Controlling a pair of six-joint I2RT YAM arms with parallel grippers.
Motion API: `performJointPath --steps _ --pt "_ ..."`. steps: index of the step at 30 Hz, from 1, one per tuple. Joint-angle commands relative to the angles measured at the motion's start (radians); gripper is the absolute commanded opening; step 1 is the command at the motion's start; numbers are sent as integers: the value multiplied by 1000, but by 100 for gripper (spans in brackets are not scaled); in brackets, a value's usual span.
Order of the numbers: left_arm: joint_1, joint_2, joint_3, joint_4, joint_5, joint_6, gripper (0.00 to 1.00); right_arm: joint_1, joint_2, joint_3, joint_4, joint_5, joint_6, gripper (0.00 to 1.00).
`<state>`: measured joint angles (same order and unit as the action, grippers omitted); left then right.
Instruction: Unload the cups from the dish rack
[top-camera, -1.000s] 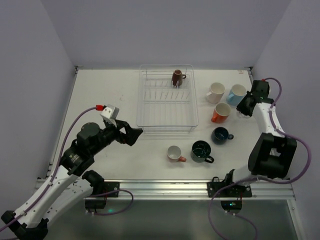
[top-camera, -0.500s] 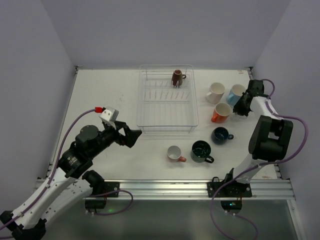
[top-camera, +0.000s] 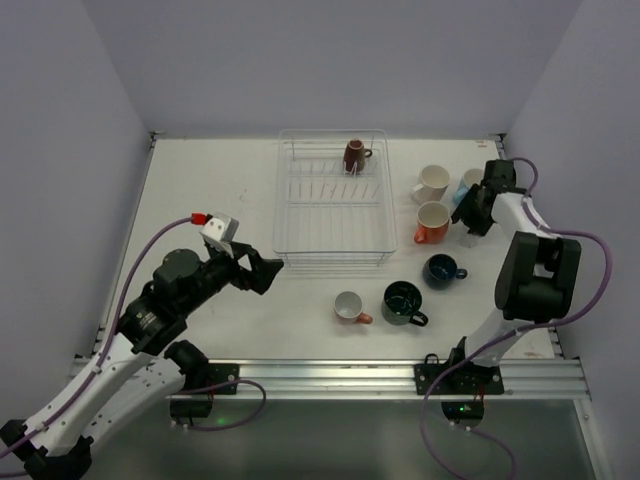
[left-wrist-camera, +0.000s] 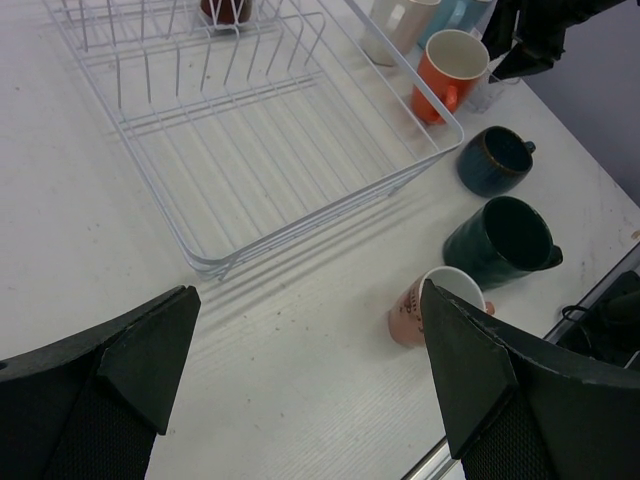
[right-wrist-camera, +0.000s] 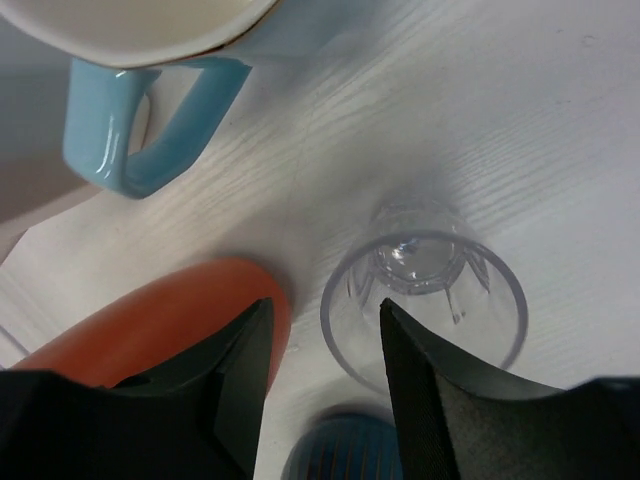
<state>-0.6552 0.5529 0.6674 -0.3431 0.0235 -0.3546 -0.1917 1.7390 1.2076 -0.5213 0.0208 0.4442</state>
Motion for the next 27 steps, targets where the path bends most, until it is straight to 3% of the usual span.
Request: performJointPath --steps 1,10,13,17,21,27 --pt "3 16 17 -19 9 25 100 5 -163 -3 4 34 27 51" --pt "17 154 52 36 36 2 100 5 -564 -114 115 41 93 52" --pt "16 249 119 78 27 -29 99 6 -734 -198 202 -100 120 52" --pt "12 451 218 252 32 -116 96 60 -939 -281 283 -354 149 50" --pt "2 691 392 406 -8 -142 93 138 -1059 -309 253 -444 136 49" --pt "6 1123 729 429 -194 -64 93 190 -1197 -470 320 -573 200 49"
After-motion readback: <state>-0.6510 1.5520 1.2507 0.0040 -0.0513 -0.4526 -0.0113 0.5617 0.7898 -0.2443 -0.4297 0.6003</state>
